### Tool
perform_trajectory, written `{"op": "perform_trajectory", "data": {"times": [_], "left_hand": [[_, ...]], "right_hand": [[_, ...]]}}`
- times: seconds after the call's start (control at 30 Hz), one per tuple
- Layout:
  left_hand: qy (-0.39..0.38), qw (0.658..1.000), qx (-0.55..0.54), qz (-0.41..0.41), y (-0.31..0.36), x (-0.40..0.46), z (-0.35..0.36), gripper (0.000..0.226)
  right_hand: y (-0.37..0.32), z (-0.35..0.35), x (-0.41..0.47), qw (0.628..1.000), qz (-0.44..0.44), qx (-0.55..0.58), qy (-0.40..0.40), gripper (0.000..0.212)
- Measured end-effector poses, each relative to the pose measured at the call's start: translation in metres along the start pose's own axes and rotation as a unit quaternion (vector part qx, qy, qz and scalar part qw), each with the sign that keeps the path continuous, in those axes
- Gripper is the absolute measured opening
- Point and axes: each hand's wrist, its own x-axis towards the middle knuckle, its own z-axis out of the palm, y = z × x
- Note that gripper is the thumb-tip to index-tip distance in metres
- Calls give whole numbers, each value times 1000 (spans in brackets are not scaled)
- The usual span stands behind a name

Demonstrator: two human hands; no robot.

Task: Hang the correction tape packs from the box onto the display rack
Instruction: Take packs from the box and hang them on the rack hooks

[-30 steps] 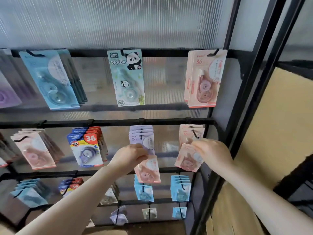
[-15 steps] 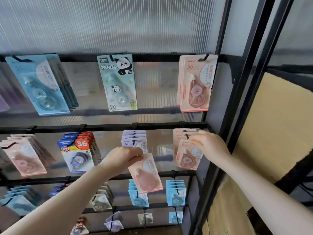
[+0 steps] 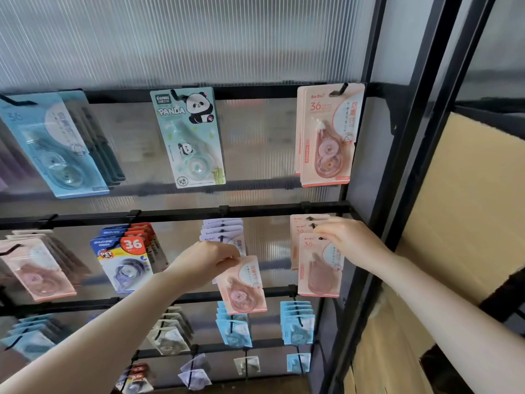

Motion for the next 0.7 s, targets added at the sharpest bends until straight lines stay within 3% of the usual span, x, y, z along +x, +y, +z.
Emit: {"op": "perform_trajectory", "data": {"times": [0.33, 0.7], "left_hand": [[-6, 1000, -21, 18, 1, 6, 3, 20], [-43, 999, -10, 2, 5, 4, -3, 20]], "right_hand": [[13, 13, 16, 999, 1, 32, 7, 36], [8, 15, 23, 991, 3, -125, 55, 35]]}}
